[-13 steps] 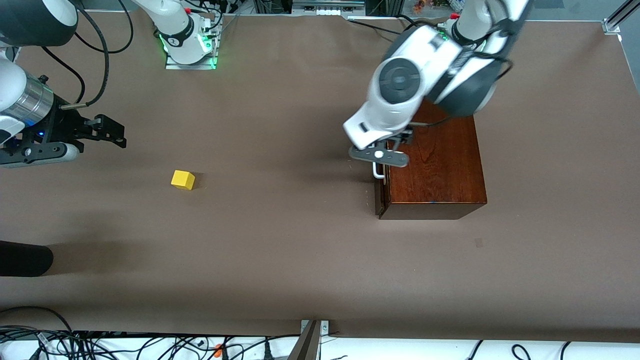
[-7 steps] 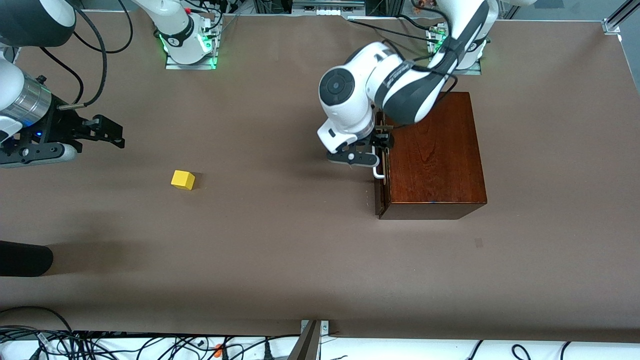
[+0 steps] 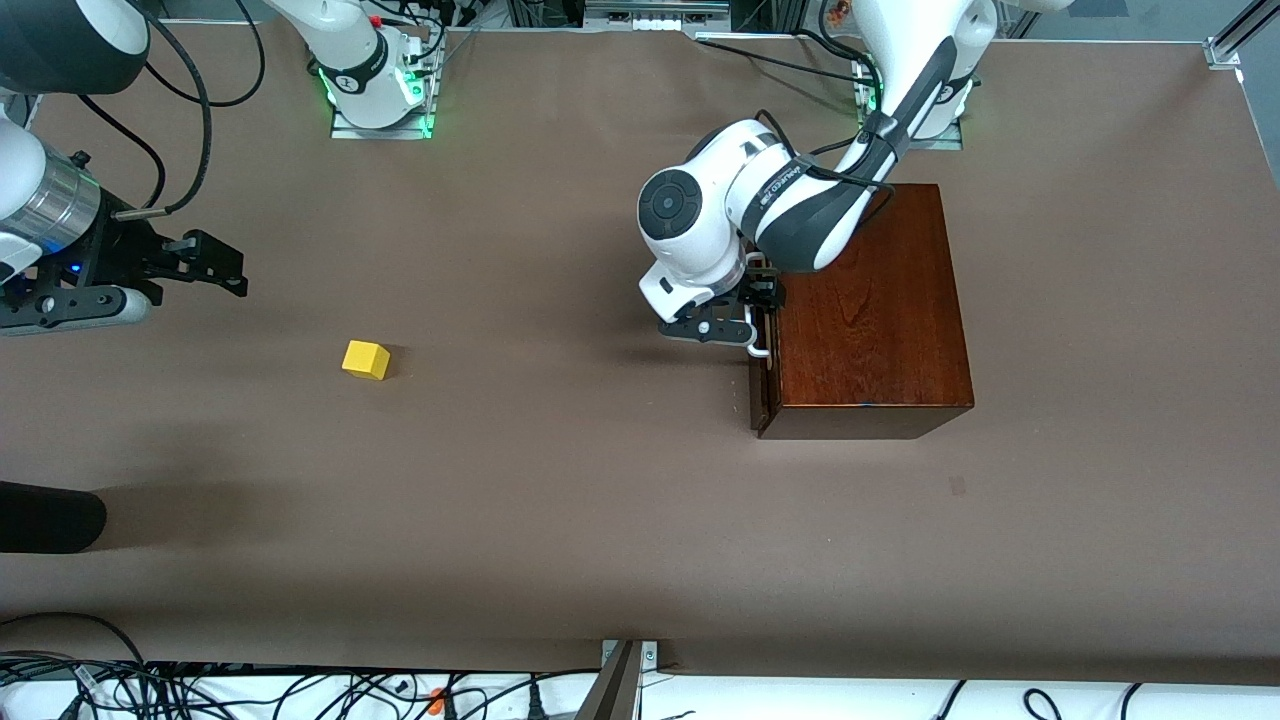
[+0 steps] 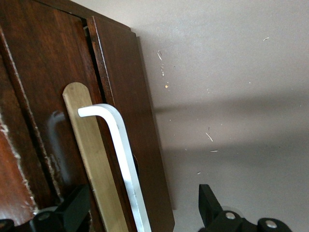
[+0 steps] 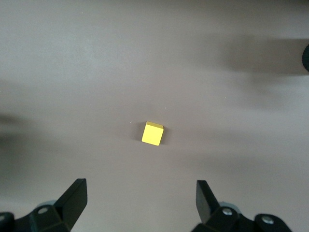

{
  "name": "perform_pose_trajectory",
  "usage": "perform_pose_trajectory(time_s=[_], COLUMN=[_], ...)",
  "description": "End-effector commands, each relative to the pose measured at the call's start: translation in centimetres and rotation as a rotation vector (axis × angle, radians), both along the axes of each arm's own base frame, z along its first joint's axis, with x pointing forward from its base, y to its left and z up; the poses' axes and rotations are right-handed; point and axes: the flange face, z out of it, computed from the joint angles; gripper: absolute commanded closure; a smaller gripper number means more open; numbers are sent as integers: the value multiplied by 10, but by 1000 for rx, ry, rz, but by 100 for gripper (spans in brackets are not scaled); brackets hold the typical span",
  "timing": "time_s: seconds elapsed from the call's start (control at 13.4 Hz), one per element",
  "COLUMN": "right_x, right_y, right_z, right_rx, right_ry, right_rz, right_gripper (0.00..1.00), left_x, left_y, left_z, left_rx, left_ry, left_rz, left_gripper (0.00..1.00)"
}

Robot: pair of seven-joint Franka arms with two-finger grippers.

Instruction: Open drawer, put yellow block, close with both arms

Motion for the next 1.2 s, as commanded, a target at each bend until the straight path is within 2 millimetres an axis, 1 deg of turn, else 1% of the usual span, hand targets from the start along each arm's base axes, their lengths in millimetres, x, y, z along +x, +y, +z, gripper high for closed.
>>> perform_pose_trajectory(time_s=[0.0, 0.22, 0.52, 0.6, 0.67, 0.75, 0.9, 1.05, 1.12], right_x=[-5, -5, -5, -5, -5, -5, -4, -4, -4], right_y=[-2, -2, -2, -2, -2, -2, -2, -2, -1], right_z=[4, 3, 3, 3, 3, 3, 4, 4, 3], right_rx=[4, 4, 4, 4, 4, 4, 4, 6, 6], right_ry=[5, 6, 6, 6, 6, 6, 5, 3, 5], right_rz=[-8, -8, -8, -8, -8, -8, -8, -8, -7], right_gripper=[0, 0, 0, 0, 0, 0, 0, 0, 0], left_x=[-2, -3, -4, -5, -7, -11, -15, -13, -12], left_y=[-2, -1, -10, -13, -20, -29, -38, -42, -45], left_z=[-14, -28, -28, -31, -30, -33, -37, -34, -29], left_rx=[27, 21, -7, -18, -32, -46, -65, -75, -79], left_ry=[-22, -24, -58, -60, -71, -80, -96, -101, -109], left_rz=[3, 18, 52, 65, 78, 86, 97, 99, 95], left_gripper=[0, 0, 0, 0, 0, 0, 0, 0, 0])
